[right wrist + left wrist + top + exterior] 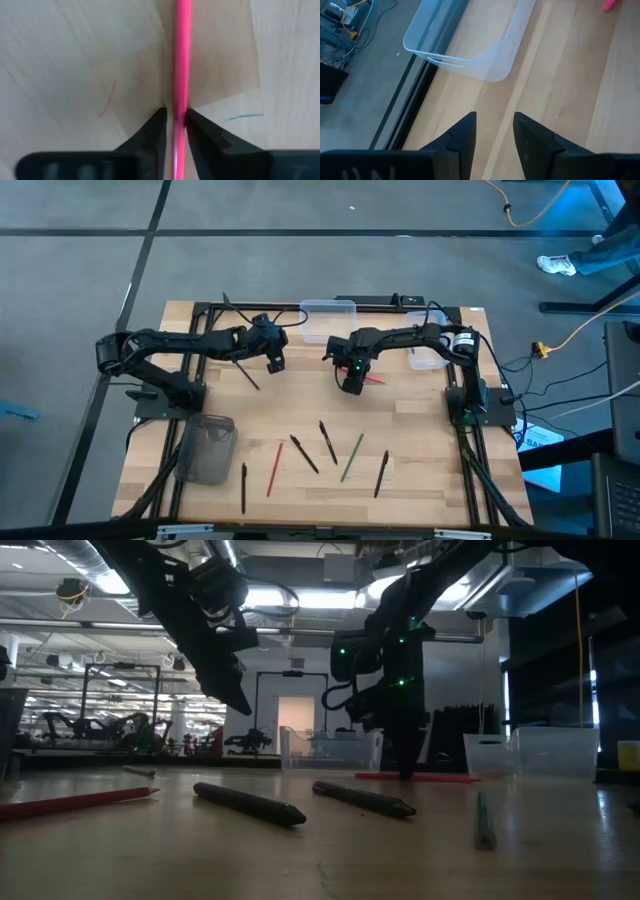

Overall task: Sort crayons/erasers/pens/pencils in bins
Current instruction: Put the pink pencil into the left transparent bin

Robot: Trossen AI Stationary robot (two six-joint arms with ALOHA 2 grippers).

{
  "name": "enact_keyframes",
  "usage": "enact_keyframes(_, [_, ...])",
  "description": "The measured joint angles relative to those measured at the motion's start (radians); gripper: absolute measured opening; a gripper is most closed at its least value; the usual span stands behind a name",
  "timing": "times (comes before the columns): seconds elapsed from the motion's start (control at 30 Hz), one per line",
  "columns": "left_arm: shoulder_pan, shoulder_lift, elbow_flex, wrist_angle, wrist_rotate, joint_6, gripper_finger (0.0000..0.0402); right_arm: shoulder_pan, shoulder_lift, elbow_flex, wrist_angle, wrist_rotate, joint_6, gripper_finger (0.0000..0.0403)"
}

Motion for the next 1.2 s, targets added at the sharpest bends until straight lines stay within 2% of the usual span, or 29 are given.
enact_keyframes(0.2, [0.0,0.0,0.0,-0.001,0.0,0.0,0.0124,0.0,0.001,0.0,0.0,-0.006,-0.013,0.0013])
enact_keyframes(0.47, [0.0,0.0,0.0,-0.034,0.0,0.0,0.0124,0.0,0.005,0.023,-0.028,-0.008,-0.046,0.0029])
enact_keyframes(0.63, [0.0,0.0,0.0,-0.034,0.0,0.0,0.0124,0.0,0.02,0.163,-0.163,-0.009,-0.078,0.0023])
enact_keyframes(0.8, [0.0,0.0,0.0,-0.036,0.0,0.001,0.0124,0.0,0.013,0.329,-0.196,-0.008,-0.156,0.0027])
enact_keyframes(0.93, [0.0,0.0,0.0,-0.04,0.0,0.004,0.0124,-0.021,0.011,0.451,-0.153,0.054,-0.242,0.0022])
enact_keyframes(1.07, [0.0,0.0,0.0,-0.035,0.0,0.004,0.0124,-0.065,0.011,0.504,0.017,0.162,-0.331,0.0014])
enact_keyframes(1.2, [0.0,0.0,0.0,-0.036,0.0,0.003,0.0124,-0.111,0.011,0.509,0.18,0.163,-0.412,0.0011])
